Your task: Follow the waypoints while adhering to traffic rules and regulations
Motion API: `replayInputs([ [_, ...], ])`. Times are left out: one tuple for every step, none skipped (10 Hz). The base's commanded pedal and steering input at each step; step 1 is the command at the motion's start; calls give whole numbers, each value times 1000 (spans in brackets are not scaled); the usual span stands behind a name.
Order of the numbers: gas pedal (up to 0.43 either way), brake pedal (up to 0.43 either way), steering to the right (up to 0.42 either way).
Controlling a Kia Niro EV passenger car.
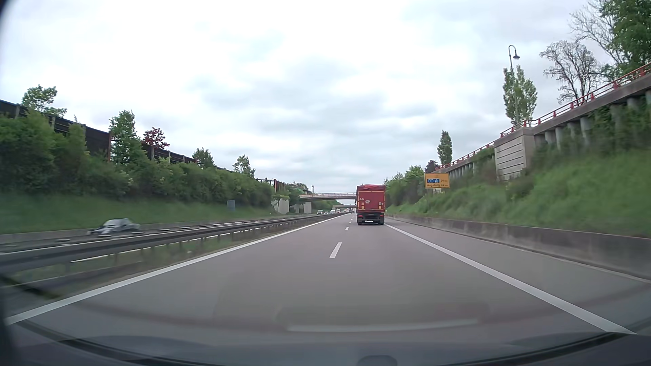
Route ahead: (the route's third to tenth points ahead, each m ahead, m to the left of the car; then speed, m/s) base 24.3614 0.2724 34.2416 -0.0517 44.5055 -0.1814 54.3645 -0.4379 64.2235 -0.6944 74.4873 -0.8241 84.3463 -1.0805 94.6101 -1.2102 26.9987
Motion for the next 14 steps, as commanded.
replayInputs([
  [138, 0, -1],
  [118, 0, -1],
  [110, 0, -1],
  [87, 0, -1],
  [79, 0, 0],
  [59, 0, 0],
  [39, 0, 0],
  [39, 0, 0],
  [8, 0, 1],
  [0, 0, 2],
  [0, 0, 2],
  [0, 0, 2],
  [138, 0, 2],
  [189, 0, 2],
])
